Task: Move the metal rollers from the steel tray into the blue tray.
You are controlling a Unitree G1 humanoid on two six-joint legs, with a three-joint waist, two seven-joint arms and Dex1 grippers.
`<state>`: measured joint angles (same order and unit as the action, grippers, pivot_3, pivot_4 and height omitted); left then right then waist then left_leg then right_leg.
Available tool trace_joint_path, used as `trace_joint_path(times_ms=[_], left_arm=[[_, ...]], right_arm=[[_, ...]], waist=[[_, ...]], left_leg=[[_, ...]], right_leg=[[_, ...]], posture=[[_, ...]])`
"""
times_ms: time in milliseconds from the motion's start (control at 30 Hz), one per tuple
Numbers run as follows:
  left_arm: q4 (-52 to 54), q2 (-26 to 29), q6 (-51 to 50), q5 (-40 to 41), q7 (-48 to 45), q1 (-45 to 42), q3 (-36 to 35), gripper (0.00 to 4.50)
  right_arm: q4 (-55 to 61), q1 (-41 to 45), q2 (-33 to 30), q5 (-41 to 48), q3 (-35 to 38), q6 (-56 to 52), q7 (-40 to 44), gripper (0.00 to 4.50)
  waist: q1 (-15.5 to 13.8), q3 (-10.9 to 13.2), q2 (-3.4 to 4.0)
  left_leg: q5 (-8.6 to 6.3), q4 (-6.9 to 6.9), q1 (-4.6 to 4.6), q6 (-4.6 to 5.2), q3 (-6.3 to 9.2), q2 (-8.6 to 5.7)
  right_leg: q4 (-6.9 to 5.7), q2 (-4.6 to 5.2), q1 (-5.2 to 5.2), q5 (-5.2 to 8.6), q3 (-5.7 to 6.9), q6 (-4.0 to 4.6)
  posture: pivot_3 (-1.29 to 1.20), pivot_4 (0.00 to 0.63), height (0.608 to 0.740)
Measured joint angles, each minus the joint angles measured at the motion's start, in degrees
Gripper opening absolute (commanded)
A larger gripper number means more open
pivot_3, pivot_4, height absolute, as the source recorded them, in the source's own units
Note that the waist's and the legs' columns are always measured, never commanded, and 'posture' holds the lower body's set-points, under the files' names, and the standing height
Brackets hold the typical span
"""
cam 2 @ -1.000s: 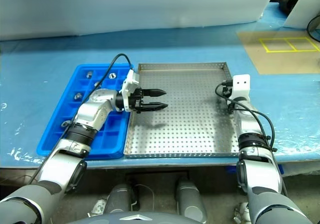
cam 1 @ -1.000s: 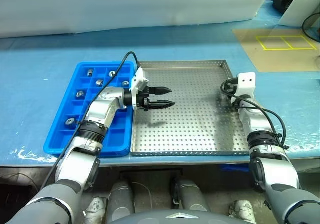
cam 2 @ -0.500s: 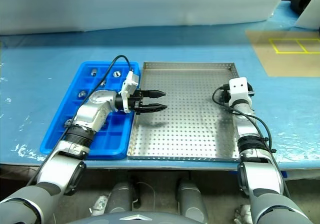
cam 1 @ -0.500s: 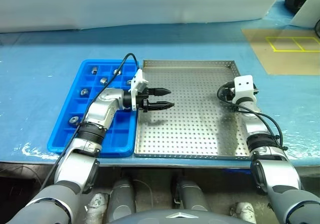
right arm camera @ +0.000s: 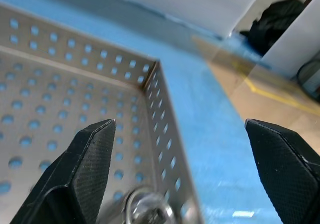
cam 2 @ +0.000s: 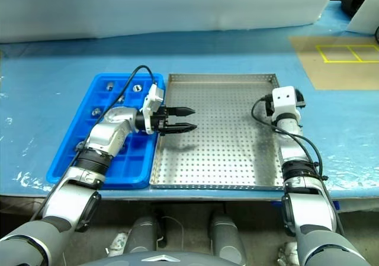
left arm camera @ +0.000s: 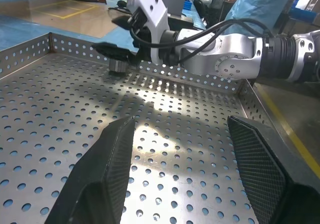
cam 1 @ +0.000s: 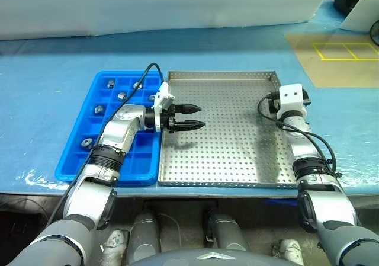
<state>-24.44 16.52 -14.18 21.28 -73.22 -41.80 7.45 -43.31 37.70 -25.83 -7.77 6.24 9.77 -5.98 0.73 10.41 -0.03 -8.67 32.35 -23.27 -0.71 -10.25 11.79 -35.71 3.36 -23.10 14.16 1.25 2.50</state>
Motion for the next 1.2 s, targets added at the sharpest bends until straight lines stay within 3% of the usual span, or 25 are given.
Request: trace_joint_path(times_ms=[167, 400, 667, 1200], left_arm=[[0.2, 0.2, -0.1, 0.0, 0.2, 0.3, 0.0, 3.11], [0.7, 0.6, -0.1, 0.0, 0.3, 1.1, 0.0, 3.11], [0.9, 1.0, -0.1, 0.0, 0.2, 1.5, -0.1, 3.11], [0.8, 0.8, -0.1, -0.2, -0.3, 1.4, 0.0, 3.11]], right_arm=[[9.0, 0.0, 1.3, 3.0, 0.6, -3.0, 2.8, 4.3], [24.6, -4.2, 7.0, 17.7, 3.8, -22.0, 12.5, 4.3], [29.1, -9.6, 3.8, 17.6, 7.1, -26.5, 10.9, 4.3], [35.4, -14.2, 5.9, 17.8, 6.3, -30.3, 11.5, 4.3]], waist=[[0.1, 0.0, 0.0], [-0.5, 0.0, 0.01], [-1.3, 0.0, 0.01], [-1.4, 0.0, 0.03]], left_leg=[[0.0, -0.03, 0.02, 0.0, 0.0, 0.01], [0.0, -0.08, 0.0, 0.02, 0.04, 0.02], [0.09, -0.16, 0.12, -0.16, 0.0, 0.02], [0.13, -0.21, 0.14, -0.22, 0.0, 0.02]], right_leg=[[0.0, -0.02, -0.01, -0.02, 0.0, -0.03], [0.01, 0.03, 0.01, -0.01, 0.01, -0.01], [0.03, -0.01, 0.01, 0.0, -0.02, -0.01], [0.03, -0.03, 0.01, 0.0, -0.03, 0.0]], posture=[[-0.26, 0.15, 0.74], [-0.27, 0.15, 0.74], [-0.28, 0.15, 0.74], [-0.28, 0.15, 0.74]])
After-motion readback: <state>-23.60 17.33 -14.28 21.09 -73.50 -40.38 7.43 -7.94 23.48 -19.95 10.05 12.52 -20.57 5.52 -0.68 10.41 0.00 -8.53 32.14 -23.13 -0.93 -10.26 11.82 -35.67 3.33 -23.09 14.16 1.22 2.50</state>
